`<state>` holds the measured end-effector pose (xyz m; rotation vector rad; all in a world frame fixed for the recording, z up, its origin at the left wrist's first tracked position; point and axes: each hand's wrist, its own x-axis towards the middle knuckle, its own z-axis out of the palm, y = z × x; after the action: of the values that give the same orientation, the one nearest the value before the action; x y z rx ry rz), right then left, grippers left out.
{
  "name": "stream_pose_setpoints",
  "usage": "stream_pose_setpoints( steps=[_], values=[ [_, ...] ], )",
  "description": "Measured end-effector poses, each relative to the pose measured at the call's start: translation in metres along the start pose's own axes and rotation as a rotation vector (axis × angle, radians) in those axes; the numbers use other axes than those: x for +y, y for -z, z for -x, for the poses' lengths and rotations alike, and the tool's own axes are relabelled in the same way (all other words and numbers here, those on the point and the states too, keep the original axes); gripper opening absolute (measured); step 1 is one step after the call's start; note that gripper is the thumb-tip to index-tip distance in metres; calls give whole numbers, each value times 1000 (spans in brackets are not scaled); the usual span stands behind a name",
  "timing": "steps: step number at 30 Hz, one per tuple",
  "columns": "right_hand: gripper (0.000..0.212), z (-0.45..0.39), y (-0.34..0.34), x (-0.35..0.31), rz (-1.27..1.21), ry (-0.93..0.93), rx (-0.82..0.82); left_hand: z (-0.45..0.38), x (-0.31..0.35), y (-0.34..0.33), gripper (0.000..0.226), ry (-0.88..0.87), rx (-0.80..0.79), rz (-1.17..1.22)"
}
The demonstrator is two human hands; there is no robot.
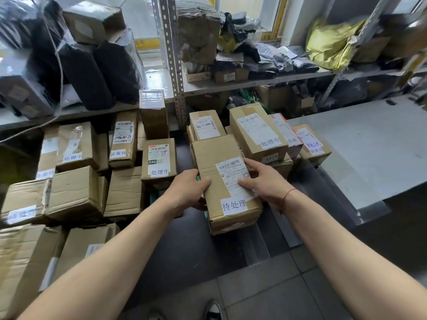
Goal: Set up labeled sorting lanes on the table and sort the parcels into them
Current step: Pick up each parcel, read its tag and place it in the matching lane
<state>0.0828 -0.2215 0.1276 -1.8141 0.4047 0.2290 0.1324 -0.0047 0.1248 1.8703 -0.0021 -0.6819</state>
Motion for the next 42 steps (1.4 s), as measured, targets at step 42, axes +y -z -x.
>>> stream_pose_setpoints(
  steps=[42],
  values=[
    [43, 19, -45, -27, 379, 234, 322, 23, -13, 48, 50, -111, 55, -196]
  ],
)
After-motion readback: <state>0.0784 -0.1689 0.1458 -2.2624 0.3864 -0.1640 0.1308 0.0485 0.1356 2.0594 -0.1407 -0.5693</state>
